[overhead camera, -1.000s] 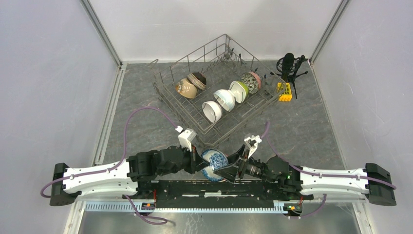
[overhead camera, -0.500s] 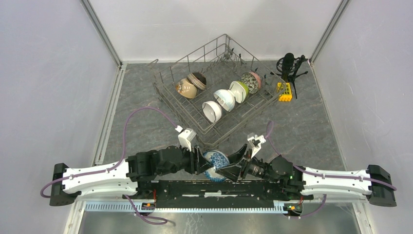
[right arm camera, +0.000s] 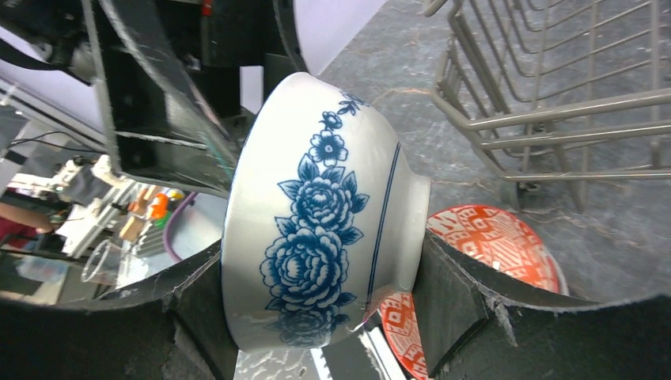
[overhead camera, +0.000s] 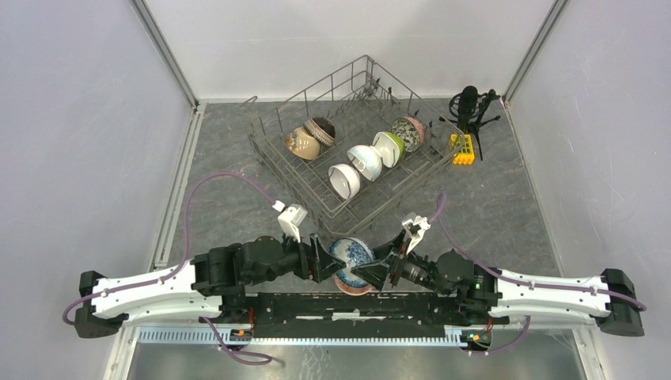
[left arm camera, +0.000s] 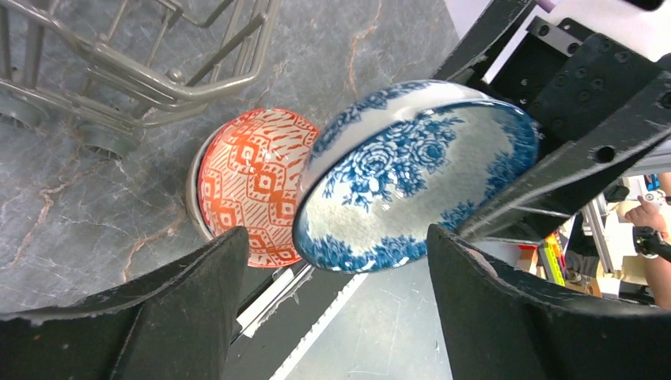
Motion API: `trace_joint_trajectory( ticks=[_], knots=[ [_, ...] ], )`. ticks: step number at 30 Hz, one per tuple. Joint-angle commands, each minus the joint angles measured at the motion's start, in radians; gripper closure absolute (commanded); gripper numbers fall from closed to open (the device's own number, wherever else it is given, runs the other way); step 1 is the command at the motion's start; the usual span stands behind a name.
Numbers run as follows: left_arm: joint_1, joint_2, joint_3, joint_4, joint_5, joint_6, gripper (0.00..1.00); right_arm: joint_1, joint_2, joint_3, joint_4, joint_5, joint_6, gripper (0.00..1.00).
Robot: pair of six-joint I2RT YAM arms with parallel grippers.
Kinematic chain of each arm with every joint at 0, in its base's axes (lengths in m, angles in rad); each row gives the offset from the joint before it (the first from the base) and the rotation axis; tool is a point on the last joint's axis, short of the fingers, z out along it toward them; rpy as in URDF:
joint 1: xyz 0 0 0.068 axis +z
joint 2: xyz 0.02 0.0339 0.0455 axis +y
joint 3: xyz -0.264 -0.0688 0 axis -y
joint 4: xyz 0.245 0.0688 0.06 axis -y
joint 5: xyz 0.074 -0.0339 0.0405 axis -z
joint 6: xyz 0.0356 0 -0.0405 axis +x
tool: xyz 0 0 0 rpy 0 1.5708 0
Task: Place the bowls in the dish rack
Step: Pick up the bowl from the center of the board, then place the bowl in the dish rack.
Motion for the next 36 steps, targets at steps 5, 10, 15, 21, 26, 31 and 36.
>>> trace_joint_trajectory(
  ticks=[5, 10, 15, 21, 26, 31, 36],
  knots=[
    [-0.003, -0.094, 0.139, -0.151, -0.115, 0.055, 0.00, 0.008, -0.049, 0.200, -0.164, 0.133, -0.109, 1.00],
    [-0.003, -0.130, 0.223, -0.243, -0.179, 0.115, 0.00, 0.007, -0.049, 0.309, -0.263, 0.208, -0.170, 1.00],
    [-0.003, -0.137, 0.285, -0.298, -0.236, 0.176, 0.00, 0.006, 0.001, 0.426, -0.321, 0.290, -0.245, 1.00],
    [-0.003, -0.123, 0.329, -0.325, -0.267, 0.237, 0.00, -0.030, 0.116, 0.577, -0.329, 0.301, -0.330, 1.00],
    [-0.003, -0.118, 0.333, -0.328, -0.277, 0.284, 0.00, -0.197, 0.237, 0.679, -0.317, 0.135, -0.333, 1.00],
    [-0.002, -0.121, 0.348, -0.352, -0.287, 0.338, 0.00, -0.345, 0.372, 0.784, -0.276, -0.020, -0.352, 1.00],
    [-0.003, -0.128, 0.373, -0.392, -0.286, 0.387, 0.00, -0.458, 0.508, 0.886, -0.269, -0.085, -0.390, 1.00]
  ],
)
